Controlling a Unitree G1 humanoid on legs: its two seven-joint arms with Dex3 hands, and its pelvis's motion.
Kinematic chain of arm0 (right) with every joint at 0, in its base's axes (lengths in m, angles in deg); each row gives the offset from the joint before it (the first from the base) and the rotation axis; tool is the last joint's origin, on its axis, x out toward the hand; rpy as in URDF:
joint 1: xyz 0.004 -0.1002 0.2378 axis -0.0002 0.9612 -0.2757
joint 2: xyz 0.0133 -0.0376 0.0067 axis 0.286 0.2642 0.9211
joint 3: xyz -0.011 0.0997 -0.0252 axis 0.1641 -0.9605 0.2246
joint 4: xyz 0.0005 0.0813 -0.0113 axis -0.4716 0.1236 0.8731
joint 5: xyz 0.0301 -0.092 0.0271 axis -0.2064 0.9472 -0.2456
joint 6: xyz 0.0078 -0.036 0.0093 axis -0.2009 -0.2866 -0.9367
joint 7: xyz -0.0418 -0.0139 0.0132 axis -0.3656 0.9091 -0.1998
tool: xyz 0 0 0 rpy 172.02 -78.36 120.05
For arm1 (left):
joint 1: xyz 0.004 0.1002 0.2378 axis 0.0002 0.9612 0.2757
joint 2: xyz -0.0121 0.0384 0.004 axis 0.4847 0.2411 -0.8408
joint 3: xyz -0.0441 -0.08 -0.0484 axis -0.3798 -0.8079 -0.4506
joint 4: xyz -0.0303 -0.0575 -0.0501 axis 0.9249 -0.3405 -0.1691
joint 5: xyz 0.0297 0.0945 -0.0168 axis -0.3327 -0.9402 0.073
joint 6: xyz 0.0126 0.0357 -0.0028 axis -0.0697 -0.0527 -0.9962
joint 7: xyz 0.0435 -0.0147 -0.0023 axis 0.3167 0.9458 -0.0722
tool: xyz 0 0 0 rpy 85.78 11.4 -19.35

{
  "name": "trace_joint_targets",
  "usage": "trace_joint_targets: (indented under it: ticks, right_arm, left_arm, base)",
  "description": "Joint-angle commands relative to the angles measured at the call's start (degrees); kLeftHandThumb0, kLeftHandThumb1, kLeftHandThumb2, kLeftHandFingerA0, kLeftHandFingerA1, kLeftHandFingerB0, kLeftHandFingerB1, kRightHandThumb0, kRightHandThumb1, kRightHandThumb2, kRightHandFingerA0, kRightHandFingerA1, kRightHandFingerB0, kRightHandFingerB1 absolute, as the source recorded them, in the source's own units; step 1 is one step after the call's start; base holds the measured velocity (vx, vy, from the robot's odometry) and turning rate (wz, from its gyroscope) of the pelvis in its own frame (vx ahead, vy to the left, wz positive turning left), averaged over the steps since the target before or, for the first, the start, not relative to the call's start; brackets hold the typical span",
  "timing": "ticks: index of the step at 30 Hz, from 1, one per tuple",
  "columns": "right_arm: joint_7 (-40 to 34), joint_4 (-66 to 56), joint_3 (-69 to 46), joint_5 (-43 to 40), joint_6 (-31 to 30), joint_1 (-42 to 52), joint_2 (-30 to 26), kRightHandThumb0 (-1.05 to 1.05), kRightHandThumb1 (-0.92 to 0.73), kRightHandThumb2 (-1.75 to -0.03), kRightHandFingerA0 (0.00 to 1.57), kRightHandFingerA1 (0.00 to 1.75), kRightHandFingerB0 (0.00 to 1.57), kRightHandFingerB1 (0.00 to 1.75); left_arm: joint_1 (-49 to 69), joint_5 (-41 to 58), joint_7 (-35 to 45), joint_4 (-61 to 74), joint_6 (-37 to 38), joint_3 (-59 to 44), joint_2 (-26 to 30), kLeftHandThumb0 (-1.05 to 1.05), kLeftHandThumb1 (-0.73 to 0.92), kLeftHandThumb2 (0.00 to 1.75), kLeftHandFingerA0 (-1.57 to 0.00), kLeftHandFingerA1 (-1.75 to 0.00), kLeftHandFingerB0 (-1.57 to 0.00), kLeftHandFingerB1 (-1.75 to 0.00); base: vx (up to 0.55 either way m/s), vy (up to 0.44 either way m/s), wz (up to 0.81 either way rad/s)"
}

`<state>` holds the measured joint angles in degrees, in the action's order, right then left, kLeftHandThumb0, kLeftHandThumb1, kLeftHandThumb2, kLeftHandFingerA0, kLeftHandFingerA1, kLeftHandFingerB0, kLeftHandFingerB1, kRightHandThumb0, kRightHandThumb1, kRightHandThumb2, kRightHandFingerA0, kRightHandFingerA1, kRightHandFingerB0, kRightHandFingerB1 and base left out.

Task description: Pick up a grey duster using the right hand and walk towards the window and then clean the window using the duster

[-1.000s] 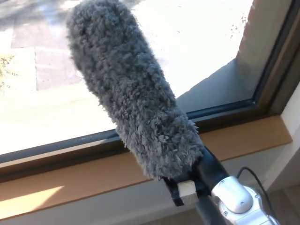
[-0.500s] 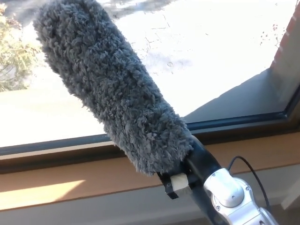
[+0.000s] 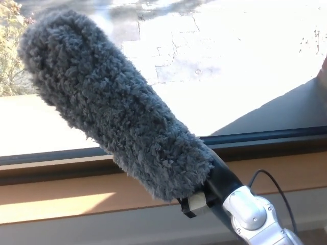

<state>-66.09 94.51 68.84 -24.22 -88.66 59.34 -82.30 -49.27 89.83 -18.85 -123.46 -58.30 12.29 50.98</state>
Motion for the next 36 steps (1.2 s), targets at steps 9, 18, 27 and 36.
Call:
trace_joint_targets:
  ticks: [9, 18, 27, 36]
  right_arm:
    - [0.13, -0.16, 0.41, 2.38, 3.05, 0.11, -1.37, -0.15, -0.64, -1.3, 1.25, 1.28, 1.26, 1.28]
    - [0.79, 1.01, 0.12, 2.31, 3.82, -0.97, -1.77, -0.14, -0.63, -1.3, 1.24, 1.28, 1.25, 1.28]
    - [1.57, 2.32, -0.61, 1.79, 5.04, -1.42, -2.42, -0.15, -0.62, -1.29, 1.24, 1.28, 1.26, 1.28]
    - [1.98, 1.99, -0.64, 2.51, 4.54, -1.79, -2.46, -0.16, -0.63, -1.29, 1.24, 1.28, 1.26, 1.28]
  left_arm:
    - [0.38, 0.07, 0.27, -1.97, 2.16, 0.01, 0.79, -0.04, 0.54, 1.05, -1.07, -1.27, -0.94, -1.09]
    - [0.56, -0.09, -0.03, -0.83, 2.16, -0.12, 0.06, -0.05, 0.53, 1.07, -1.05, -1.31, -0.93, -1.12]
    - [1.18, 0.58, 0.58, 0.33, 2.13, -0.55, -0.63, -0.07, 0.55, 1.03, -1.06, -1.34, -0.95, -1.16]
    - [0.75, 0.4, 0.5, -0.96, 1.79, -0.58, -0.14, -0.05, 0.57, 1.0, -1.07, -1.29, -0.95, -1.11]
  base:
    - [0.02, 0.047, 0.03]
    - [0.02, -0.137, -0.01]
    - [0.03, 0.161, -0.04]
    - [0.1, 0.171, 0.02]
